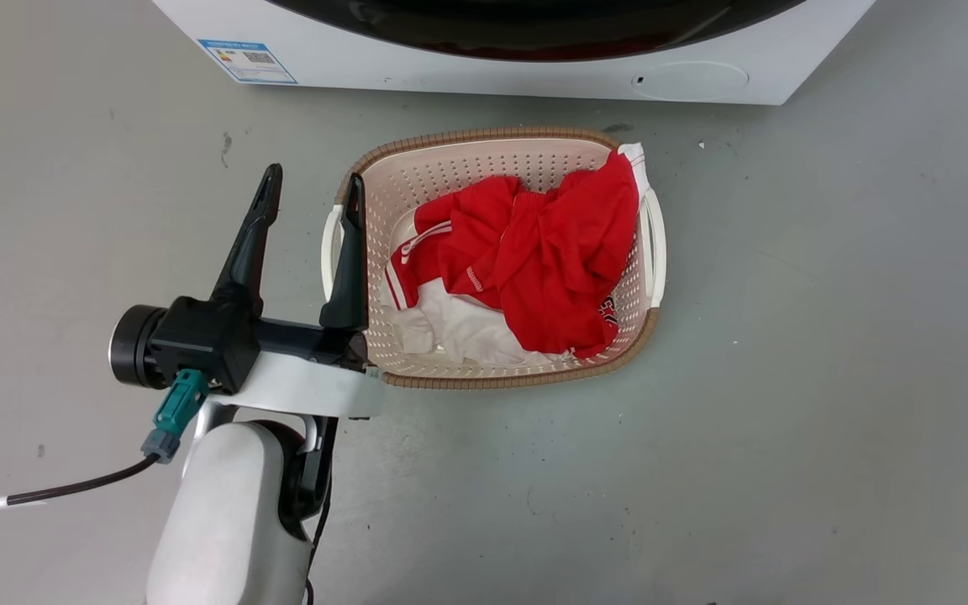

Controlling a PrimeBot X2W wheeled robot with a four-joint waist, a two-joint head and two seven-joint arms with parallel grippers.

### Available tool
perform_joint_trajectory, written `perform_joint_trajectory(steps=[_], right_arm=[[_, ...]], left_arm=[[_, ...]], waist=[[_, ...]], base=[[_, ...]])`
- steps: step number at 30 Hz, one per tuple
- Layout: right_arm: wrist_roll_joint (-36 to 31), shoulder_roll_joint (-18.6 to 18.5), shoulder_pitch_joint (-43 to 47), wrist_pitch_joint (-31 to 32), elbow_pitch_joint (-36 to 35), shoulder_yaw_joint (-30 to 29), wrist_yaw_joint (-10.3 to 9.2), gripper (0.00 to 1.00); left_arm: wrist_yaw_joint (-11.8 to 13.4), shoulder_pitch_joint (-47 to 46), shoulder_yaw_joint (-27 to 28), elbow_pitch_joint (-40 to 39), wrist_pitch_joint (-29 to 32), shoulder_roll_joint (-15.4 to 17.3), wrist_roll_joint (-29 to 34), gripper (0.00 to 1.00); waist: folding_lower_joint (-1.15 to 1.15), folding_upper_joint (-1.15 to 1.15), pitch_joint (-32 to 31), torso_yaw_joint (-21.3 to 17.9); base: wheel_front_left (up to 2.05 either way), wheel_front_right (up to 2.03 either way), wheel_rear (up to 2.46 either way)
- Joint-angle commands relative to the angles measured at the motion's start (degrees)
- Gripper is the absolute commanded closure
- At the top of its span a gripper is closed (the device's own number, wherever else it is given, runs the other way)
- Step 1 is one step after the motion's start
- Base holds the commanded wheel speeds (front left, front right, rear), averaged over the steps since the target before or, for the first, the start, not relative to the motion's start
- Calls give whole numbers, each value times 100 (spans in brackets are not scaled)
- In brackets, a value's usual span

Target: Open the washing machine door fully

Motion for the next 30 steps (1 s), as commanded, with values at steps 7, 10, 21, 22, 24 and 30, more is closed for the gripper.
perform_joint_trajectory(steps=[7, 10, 21, 22, 24, 30], right_arm=[[201, 193, 194, 571, -245, 75, 8, 100], [282, 148, 294, 746, -268, 55, 8, 100], [660, 137, 783, 1482, -436, 22, 8, 100], [684, 143, 834, 1555, -455, 34, 8, 100], [730, 155, 957, 1694, -504, 74, 8, 100], [840, 217, 1345, 1930, -690, 164, 8, 100]], left_arm=[[27, -56, -15, 25, -15, 8, 9, 0], [21, -53, -6, 54, -15, 7, -7, 0], [7, 116, -3, 195, -15, 8, -35, 0], [5, 132, -4, 213, -15, 8, -35, 0], [5, 160, -8, 250, -15, 8, -40, 0], [16, 304, -9, 354, -15, 8, -40, 0]], waist=[[-1, 0, -21, -26], [-1, 0, -72, -34], [-1, 0, -476, -76], [-1, 0, -527, -78], [-1, 0, -634, -84], [-1, 0, -949, -107]], base=[[0, 0, 0], [0, 0, 0], [0, 0, 0], [0, 0, 0], [0, 0, 0], [0, 0, 0]])
